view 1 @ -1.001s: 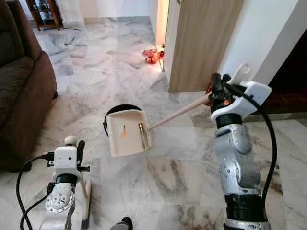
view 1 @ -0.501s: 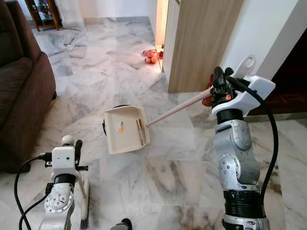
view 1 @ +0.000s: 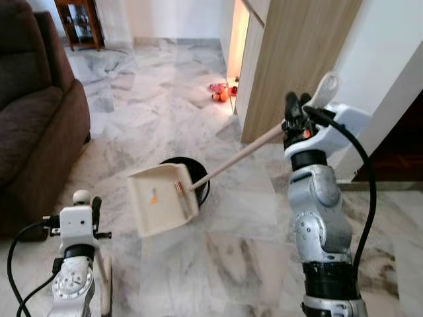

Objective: Sweep floor

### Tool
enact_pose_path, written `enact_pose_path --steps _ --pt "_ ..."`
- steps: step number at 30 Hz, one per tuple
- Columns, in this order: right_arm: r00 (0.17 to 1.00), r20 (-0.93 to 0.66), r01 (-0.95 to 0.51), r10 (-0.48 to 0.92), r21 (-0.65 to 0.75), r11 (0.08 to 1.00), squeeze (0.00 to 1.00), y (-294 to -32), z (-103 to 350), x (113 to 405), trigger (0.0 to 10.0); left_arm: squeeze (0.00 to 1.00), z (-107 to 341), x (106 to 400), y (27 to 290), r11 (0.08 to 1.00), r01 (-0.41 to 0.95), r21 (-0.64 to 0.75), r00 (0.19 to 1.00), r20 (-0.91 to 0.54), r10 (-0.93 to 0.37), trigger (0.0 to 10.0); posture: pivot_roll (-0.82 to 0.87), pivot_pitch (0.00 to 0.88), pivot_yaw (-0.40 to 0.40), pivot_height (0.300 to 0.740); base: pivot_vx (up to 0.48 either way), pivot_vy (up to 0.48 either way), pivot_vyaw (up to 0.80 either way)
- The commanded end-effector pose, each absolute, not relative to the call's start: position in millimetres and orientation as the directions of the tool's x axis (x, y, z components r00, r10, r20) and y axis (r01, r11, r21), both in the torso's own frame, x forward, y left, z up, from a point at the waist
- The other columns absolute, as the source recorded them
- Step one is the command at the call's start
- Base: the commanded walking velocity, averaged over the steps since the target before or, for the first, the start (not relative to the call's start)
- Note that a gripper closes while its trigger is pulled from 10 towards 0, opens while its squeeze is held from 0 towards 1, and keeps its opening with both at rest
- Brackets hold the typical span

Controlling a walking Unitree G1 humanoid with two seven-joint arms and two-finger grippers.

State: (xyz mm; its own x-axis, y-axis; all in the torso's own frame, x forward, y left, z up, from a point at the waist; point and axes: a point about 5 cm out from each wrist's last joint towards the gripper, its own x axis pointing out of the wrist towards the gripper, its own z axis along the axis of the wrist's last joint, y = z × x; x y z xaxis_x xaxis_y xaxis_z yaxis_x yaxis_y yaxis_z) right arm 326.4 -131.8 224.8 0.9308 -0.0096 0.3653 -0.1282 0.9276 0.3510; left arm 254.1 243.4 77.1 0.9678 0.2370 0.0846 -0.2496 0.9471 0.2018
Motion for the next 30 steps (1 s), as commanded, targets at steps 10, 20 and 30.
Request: enact_pose_path --steps 10,20,30 --pt "0.904 0.427 -0.149 -0.016 0.35 0.925 0.0 -134.0 240.0 325.2 10.0 0.0 86.8 258.1 240.7 0.949 -0.244 0.197 0.967 0.127 0.222 10.0 0.15 0.033 -0.005 0.74 0.274 0.0 0.34" --pt "0.906 0.423 -0.159 -0.007 0.355 0.921 0.0 -132.6 240.5 326.5 10.0 0.0 88.0 259.1 239.2 0.951 -0.244 0.191 0.966 0.13 0.221 10.0 0.15 0.05 -0.009 0.74 0.276 0.0 0.13" --pt "0.907 0.42 -0.178 0.011 0.361 0.915 0.0 -129.1 240.8 327.7 10.0 0.0 89.0 259.4 239.9 0.95 -0.25 0.187 0.965 0.132 0.227 10.0 0.15 0.06 -0.01 0.74 0.275 0.0 0.0"
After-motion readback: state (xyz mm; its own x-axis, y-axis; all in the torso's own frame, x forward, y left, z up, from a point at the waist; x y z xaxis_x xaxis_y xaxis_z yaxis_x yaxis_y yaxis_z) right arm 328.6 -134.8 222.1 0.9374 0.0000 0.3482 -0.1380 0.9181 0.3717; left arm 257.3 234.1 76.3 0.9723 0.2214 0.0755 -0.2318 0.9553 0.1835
